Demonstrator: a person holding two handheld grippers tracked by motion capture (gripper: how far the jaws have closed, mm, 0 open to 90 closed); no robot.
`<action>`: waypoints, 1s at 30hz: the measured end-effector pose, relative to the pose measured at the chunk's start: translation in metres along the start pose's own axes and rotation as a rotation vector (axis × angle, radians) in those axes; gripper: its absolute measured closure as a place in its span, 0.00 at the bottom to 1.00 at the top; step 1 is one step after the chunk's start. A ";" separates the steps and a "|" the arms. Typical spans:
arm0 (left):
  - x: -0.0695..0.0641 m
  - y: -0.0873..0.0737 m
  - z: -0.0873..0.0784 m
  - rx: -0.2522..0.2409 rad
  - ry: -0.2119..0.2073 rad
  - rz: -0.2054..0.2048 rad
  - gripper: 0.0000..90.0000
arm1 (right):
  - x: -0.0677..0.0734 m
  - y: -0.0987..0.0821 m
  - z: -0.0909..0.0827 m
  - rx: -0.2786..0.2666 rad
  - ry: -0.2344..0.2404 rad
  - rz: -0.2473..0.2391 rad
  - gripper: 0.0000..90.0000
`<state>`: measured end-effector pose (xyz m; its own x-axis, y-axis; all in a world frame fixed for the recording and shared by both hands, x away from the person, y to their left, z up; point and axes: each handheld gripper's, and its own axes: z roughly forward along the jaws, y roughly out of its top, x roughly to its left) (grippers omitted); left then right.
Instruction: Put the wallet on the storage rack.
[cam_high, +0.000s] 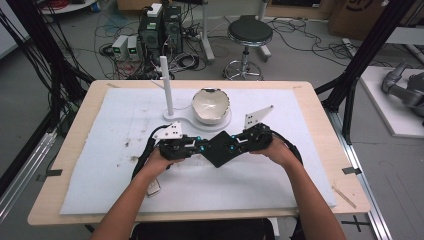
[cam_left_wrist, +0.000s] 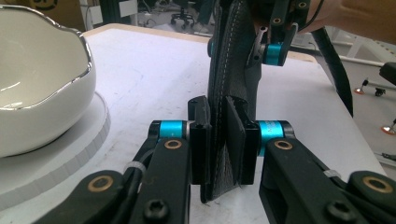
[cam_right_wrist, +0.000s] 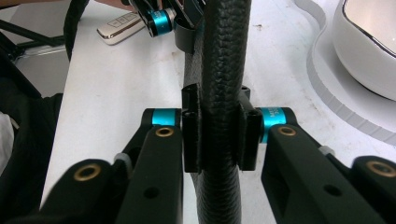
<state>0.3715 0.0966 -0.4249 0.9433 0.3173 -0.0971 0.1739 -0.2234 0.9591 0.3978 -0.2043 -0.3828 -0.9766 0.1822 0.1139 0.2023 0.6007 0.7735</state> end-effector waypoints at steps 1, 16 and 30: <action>0.000 0.000 0.000 -0.001 0.020 -0.016 0.85 | 0.001 0.001 0.000 0.007 -0.011 0.004 0.88; 0.010 -0.006 -0.069 -0.090 0.282 -0.197 0.37 | 0.029 0.050 -0.020 0.063 -0.293 -0.205 0.88; 0.023 -0.023 -0.150 -0.187 0.415 -0.298 0.29 | 0.011 0.089 -0.032 0.117 -0.386 -0.240 0.88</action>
<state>0.3467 0.2468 -0.4090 0.6638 0.6873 -0.2949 0.3278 0.0871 0.9407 0.4025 -0.1741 -0.2929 -0.9030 0.2902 -0.3168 0.0024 0.7407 0.6719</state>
